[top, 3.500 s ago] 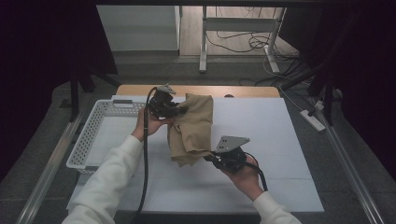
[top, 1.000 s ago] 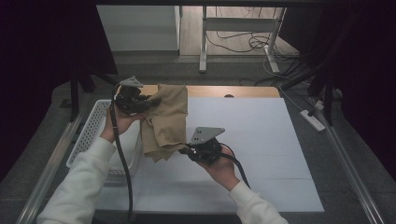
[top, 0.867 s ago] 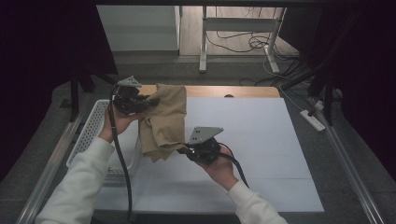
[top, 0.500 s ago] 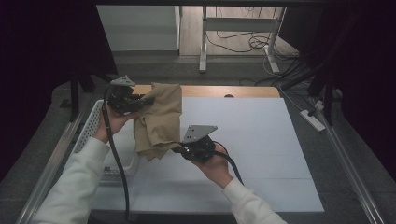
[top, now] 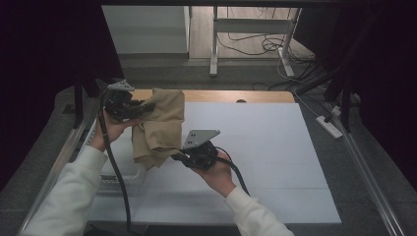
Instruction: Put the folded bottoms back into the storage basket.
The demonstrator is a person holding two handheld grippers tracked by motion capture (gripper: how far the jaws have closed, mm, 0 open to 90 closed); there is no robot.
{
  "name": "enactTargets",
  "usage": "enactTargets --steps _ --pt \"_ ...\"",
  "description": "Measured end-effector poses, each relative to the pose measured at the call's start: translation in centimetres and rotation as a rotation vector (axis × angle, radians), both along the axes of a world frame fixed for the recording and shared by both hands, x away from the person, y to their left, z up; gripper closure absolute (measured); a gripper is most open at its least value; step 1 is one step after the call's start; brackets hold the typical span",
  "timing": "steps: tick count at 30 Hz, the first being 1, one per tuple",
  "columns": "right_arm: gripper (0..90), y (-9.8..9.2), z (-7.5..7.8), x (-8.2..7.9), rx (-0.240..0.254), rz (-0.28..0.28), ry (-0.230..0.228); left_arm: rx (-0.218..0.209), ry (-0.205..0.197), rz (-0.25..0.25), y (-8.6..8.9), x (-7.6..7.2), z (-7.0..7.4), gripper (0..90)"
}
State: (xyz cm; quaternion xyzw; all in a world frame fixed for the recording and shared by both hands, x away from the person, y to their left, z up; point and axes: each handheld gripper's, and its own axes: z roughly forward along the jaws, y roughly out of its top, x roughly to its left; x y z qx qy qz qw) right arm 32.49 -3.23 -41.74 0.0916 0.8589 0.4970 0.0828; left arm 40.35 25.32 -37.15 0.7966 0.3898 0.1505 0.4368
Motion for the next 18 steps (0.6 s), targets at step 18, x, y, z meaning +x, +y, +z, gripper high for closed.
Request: enactTargets --steps 18 --pt "84.1 3.9 0.2 1.1 -0.01 0.04 0.019 -0.012 0.024 0.051 4.3 0.0 -0.2 74.4"
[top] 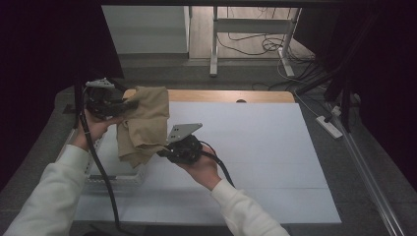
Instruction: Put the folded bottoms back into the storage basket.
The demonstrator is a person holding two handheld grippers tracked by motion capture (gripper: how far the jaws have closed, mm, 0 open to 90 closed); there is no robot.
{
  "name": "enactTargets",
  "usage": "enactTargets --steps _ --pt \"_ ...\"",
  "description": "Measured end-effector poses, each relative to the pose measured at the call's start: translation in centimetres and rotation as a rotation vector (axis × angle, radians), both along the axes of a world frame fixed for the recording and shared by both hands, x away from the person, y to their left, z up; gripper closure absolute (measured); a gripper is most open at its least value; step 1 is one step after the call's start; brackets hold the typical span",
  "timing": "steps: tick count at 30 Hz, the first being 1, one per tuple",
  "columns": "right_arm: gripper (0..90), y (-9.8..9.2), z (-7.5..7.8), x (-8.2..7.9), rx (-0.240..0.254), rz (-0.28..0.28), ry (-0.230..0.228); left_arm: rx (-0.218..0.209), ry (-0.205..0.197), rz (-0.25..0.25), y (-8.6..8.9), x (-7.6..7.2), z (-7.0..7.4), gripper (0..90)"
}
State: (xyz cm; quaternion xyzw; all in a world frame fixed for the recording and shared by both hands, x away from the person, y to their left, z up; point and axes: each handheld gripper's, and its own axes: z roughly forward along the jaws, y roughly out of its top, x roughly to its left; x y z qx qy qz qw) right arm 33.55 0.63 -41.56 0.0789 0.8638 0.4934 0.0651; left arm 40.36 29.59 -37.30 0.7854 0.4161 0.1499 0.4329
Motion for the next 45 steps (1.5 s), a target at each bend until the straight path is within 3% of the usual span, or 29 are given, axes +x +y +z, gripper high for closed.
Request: enactTargets --steps 11,25,36,45 --pt "84.1 1.3 -0.1 0.0 -0.004 0.003 0.006 0.003 -0.003 0.002 1.1 -0.1 0.0 74.5" --pt "84.1 4.0 -0.4 0.8 -0.016 0.032 0.018 0.0 -0.004 0.035 3.8 -0.1 0.0 74.5" --pt "84.1 6.3 -1.4 1.1 -0.029 0.065 0.038 0.0 0.02 0.067 6.1 -0.3 -1.1 74.5" --pt "84.1 8.0 -2.3 1.1 -0.041 0.085 0.055 0.027 0.041 0.083 7.0 -0.5 -2.0 74.5"
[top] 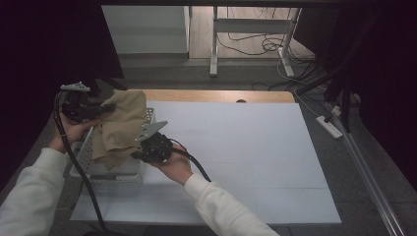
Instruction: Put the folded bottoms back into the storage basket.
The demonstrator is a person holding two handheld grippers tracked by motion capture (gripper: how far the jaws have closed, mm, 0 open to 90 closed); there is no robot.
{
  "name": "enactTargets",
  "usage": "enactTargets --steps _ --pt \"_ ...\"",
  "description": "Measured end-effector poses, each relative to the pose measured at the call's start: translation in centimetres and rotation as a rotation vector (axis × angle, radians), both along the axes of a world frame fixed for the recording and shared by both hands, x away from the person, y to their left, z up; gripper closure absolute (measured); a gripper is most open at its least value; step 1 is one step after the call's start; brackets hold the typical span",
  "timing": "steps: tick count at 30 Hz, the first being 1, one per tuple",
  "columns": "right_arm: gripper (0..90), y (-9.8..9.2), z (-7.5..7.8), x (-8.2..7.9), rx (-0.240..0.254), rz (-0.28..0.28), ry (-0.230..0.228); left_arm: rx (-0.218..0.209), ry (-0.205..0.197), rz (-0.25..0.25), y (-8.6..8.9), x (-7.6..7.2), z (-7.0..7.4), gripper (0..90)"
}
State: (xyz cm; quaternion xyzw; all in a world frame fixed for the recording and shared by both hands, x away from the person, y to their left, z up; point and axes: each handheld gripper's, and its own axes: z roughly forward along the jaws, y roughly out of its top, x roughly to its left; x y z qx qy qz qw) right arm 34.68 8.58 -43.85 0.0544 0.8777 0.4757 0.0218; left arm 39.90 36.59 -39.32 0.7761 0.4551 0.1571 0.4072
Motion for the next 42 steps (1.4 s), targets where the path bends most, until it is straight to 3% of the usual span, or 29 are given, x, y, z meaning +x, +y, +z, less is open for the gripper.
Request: enactTargets --steps 42 --pt "83.9 2.6 -3.3 0.6 -0.065 -0.02 0.052 0.012 0.091 0.021 0.8 2.4 -4.3 74.4"
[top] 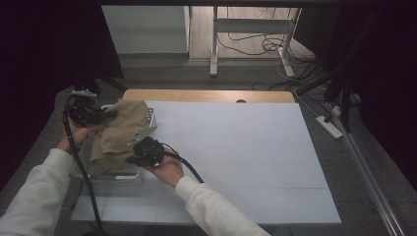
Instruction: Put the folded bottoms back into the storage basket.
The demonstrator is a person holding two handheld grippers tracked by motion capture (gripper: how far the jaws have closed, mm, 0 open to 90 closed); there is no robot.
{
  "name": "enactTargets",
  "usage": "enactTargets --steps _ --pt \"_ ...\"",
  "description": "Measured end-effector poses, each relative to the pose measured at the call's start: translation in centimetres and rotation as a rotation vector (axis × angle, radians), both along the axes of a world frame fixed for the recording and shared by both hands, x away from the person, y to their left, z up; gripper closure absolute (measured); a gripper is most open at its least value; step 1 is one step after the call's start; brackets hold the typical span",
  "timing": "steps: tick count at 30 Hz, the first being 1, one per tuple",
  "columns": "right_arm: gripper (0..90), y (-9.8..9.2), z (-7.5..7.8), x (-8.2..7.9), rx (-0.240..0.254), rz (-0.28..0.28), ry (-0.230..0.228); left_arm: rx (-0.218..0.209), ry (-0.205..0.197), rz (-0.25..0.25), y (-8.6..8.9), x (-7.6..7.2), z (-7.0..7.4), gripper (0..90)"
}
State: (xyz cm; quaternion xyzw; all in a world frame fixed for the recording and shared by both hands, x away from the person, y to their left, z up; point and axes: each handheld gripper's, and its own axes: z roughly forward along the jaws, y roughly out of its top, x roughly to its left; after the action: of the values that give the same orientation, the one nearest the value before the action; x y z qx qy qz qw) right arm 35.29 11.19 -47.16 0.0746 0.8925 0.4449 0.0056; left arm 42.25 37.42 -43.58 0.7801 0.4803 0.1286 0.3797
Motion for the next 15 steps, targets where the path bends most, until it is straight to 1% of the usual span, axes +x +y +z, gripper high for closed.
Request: enactTargets --steps 4,12,13,14,15 --pt "83.9 0.25 -0.14 -0.07 -0.001 -0.002 0.0 -0.006 0.002 0.006 0.17 -0.01 -0.29 74.4" --pt "83.1 0.58 -0.22 -0.11 0.002 -0.001 0.002 0.01 0.003 0.013 0.48 -0.16 -0.46 74.0" --pt "79.5 0.64 -0.27 -0.09 0.004 -0.001 0.004 0.022 -0.005 0.025 0.45 -0.2 -0.45 72.5" --pt "69.3 0.72 -0.34 -0.06 0.012 0.013 0.014 0.035 -0.022 0.056 0.41 -0.23 -0.39 66.9" --pt "53.2 0.86 -0.41 -0.05 0.019 0.014 0.021 0.038 -0.025 0.082 0.48 -0.2 -0.25 53.6"
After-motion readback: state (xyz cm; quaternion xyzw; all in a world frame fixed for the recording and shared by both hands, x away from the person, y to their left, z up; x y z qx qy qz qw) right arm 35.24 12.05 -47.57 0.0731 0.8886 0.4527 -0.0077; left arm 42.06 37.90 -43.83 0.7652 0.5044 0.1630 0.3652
